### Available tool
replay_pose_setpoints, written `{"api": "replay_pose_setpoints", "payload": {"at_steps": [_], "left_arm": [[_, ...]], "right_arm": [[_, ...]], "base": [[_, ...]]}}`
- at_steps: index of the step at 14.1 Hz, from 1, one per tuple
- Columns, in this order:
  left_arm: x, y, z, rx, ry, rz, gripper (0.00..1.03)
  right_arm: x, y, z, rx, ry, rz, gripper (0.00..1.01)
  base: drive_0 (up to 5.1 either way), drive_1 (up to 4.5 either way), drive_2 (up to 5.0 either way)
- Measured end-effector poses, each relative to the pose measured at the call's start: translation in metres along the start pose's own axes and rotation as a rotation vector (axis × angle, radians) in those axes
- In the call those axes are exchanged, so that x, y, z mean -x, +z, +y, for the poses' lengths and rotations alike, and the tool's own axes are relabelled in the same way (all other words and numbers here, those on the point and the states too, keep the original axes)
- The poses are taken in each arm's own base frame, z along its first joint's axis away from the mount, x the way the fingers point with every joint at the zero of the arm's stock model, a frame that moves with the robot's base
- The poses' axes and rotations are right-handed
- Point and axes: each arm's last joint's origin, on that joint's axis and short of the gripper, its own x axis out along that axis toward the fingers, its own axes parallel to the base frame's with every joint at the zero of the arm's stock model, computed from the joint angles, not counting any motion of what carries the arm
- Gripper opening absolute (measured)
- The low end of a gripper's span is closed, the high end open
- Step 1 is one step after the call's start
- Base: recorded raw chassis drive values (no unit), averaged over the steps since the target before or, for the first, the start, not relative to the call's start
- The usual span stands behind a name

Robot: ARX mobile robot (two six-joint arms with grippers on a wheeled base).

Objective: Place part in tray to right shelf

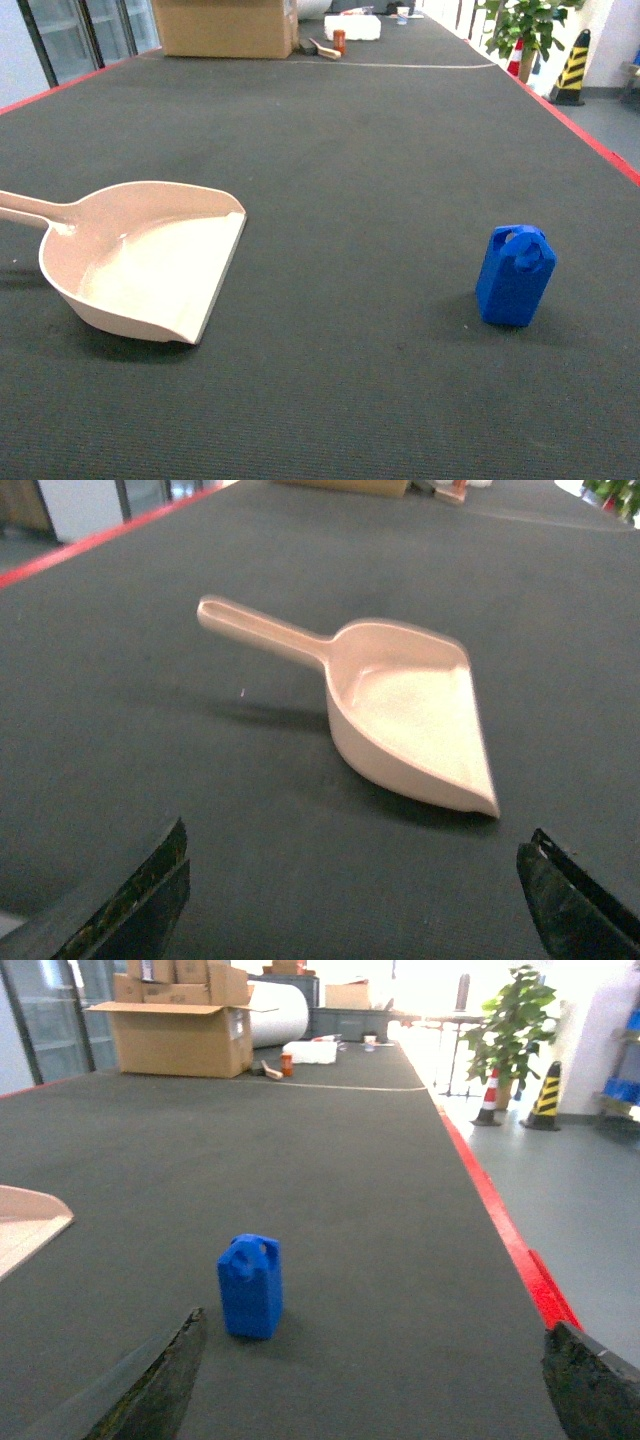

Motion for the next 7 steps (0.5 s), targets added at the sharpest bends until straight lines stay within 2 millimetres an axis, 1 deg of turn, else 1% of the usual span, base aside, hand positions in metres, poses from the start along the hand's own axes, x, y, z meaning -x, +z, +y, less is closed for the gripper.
{"api": "replay_pose_setpoints", "payload": {"at_steps": [1, 2, 3, 4, 5, 7], "left_arm": [[-0.010, 0.004, 0.004, 0.079, 0.038, 0.067, 0.98], [-0.024, 0.010, 0.012, 0.204, 0.064, 0.082, 0.98], [-0.040, 0.017, 0.018, 0.309, 0.050, 0.087, 0.98], [-0.060, 0.026, 0.022, 0.402, 0.014, 0.094, 0.98], [-0.087, 0.032, 0.029, 0.507, 0.001, 0.111, 0.98], [-0.145, 0.029, 0.041, 0.669, 0.013, 0.172, 0.98]], "right_arm": [[0.000, 0.000, 0.000, 0.000, 0.001, -0.003, 0.98], [0.000, 0.000, 0.000, 0.000, 0.000, 0.001, 0.98], [0.000, 0.000, 0.000, 0.000, 0.001, 0.001, 0.98], [0.000, 0.000, 0.000, 0.000, 0.000, -0.001, 0.98], [0.000, 0.000, 0.000, 0.000, 0.000, -0.001, 0.98], [0.000, 0.000, 0.000, 0.000, 0.000, 0.000, 0.98]], "base": [[0.0, 0.00, 0.0], [0.0, 0.00, 0.0], [0.0, 0.00, 0.0], [0.0, 0.00, 0.0], [0.0, 0.00, 0.0], [0.0, 0.00, 0.0]]}}
